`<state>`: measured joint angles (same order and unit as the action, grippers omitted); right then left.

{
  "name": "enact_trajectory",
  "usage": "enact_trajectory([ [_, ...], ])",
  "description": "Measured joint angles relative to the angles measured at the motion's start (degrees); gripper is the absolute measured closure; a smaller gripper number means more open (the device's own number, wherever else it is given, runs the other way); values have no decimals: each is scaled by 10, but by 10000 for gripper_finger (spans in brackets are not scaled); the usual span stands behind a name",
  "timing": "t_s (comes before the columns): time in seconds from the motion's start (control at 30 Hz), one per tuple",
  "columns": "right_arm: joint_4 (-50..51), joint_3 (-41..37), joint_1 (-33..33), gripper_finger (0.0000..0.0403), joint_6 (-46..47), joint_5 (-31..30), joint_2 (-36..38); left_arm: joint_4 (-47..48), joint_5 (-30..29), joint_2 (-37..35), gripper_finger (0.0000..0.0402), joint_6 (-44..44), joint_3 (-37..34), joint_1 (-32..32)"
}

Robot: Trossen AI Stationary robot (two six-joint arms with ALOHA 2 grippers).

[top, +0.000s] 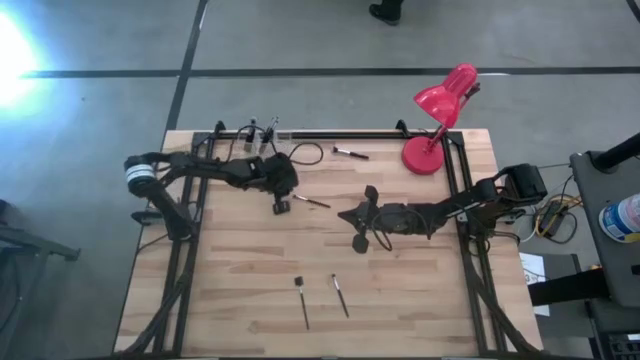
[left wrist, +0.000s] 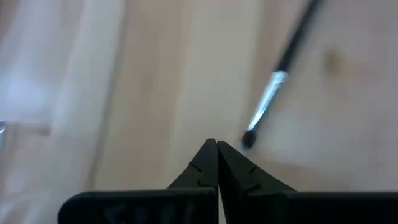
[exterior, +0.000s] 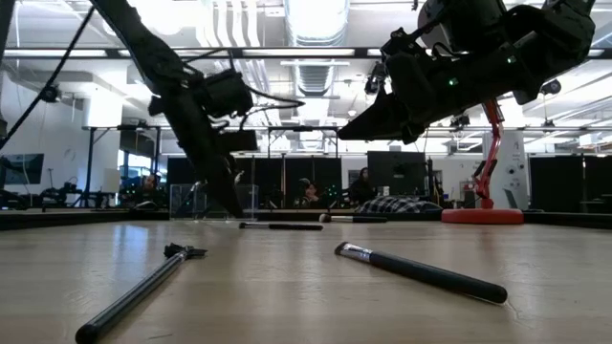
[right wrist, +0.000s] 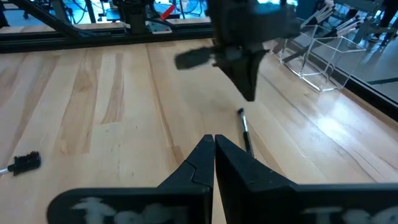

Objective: Put items in baskets/containers
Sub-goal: Put the black eyeshadow brush into the transparent organizer

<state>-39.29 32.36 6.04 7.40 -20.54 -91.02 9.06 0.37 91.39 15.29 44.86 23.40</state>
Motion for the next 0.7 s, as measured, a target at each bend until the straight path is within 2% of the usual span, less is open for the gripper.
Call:
enact_trajectory([
  [0.37,0,0,3,394,-3,0,0,-19,0,-35,398,-79,-38,-66],
  [0.7,-3,0,3,394,-4,0,0,-45,-4,-20,377,-74,-31,-29],
])
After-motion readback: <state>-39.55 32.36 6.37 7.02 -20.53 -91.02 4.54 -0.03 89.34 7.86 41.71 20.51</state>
